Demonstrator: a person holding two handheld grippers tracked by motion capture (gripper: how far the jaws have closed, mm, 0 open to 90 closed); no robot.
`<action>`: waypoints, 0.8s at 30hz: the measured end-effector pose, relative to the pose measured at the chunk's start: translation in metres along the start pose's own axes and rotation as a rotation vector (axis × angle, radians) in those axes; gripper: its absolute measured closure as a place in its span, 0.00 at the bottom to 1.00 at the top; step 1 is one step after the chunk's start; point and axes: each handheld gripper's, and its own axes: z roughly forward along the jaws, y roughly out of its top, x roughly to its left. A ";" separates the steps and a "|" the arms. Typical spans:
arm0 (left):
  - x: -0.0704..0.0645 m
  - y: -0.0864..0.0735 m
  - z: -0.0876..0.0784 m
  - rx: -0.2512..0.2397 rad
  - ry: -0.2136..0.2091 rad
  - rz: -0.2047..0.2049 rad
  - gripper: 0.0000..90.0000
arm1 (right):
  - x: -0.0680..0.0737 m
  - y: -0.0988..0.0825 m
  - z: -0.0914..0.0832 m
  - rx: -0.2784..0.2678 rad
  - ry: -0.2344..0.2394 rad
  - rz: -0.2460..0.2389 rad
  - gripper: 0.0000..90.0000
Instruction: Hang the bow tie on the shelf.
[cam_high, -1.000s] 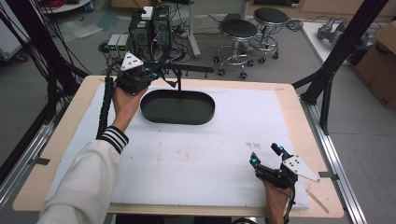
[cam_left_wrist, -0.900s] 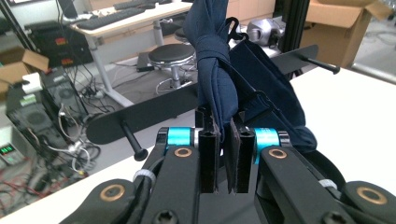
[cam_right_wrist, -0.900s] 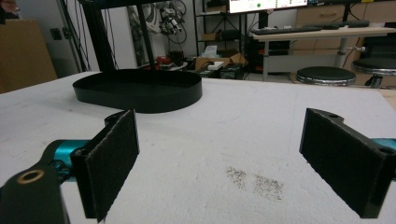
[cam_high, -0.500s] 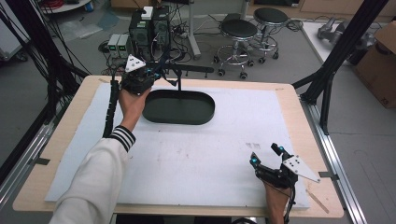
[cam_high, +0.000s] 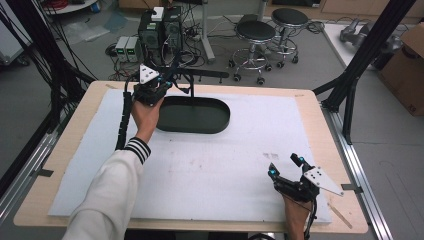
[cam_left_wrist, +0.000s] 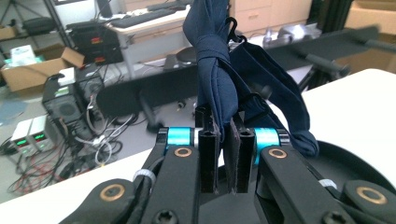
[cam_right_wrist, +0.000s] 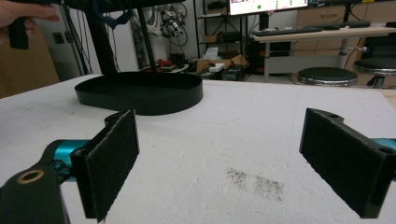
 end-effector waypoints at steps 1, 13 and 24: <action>0.000 0.000 0.000 0.000 0.000 0.000 0.94 | 0.000 0.000 0.000 0.000 0.000 0.000 0.12; -0.005 -0.017 -0.001 0.015 0.018 0.024 0.94 | 0.000 0.000 0.000 0.000 -0.001 0.000 0.12; 0.002 -0.031 0.005 0.135 -0.021 -0.011 0.92 | 0.000 0.000 0.000 -0.003 -0.001 -0.003 0.12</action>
